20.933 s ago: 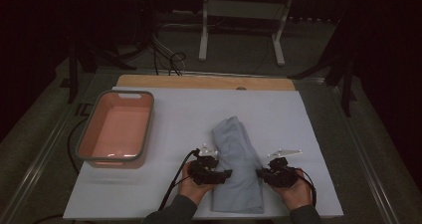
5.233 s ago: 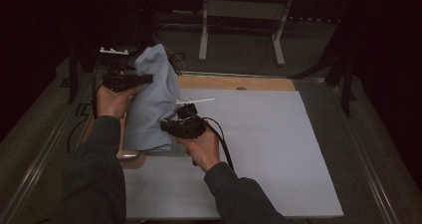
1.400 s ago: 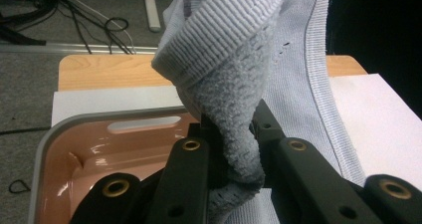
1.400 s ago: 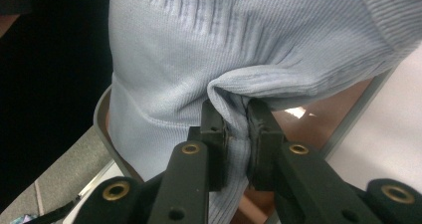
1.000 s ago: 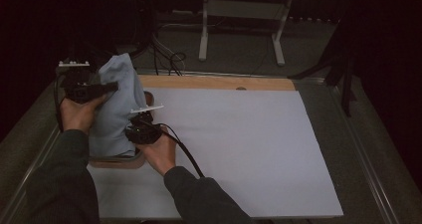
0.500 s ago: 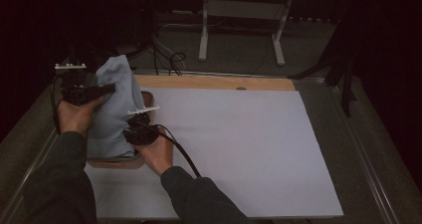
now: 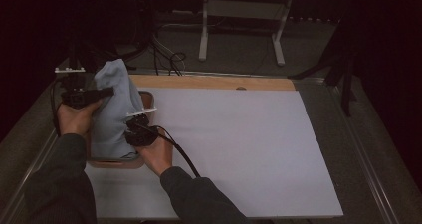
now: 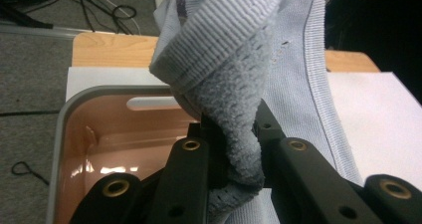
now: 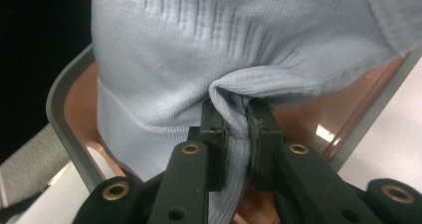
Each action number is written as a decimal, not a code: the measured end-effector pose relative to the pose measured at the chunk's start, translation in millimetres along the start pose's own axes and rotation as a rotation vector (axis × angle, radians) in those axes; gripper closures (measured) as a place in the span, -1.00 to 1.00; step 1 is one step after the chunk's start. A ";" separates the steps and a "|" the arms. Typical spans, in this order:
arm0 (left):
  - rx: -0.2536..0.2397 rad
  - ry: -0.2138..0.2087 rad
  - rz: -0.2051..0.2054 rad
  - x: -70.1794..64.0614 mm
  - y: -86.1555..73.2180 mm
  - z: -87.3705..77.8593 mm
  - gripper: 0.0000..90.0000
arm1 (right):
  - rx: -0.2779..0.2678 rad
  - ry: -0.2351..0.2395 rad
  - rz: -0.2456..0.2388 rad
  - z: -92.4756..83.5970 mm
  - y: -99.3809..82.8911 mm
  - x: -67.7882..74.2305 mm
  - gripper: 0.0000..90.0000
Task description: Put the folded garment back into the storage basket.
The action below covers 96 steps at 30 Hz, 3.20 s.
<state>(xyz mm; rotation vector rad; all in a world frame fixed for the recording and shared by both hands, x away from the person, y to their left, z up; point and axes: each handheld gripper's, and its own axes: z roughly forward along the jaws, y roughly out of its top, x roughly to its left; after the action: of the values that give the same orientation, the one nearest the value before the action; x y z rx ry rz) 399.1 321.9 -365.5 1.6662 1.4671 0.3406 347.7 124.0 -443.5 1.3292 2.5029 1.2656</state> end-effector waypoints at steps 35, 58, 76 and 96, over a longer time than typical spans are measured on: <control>0.047 0.149 -0.090 10.8 -36.2 22.0 -0.62 | 0.082 0.019 0.039 19.0 -5.2 -7.1 0.79; 0.347 0.077 0.028 -8.1 -64.0 72.3 0.94 | 0.056 0.068 0.061 9.5 0.5 -9.7 0.79; 0.434 0.167 0.008 5.7 -72.0 74.4 1.00 | 0.002 0.090 -0.068 -12.3 9.8 -20.6 -0.04; 0.521 0.167 0.119 -16.3 -74.2 96.9 1.00 | -0.098 -0.004 -0.068 -42.3 7.8 -65.9 -0.41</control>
<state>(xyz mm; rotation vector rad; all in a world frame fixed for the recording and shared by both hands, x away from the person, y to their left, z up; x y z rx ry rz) 412.1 261.5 -472.0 2.1869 1.6810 0.1703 378.6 52.8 -431.0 1.2134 2.4264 1.3506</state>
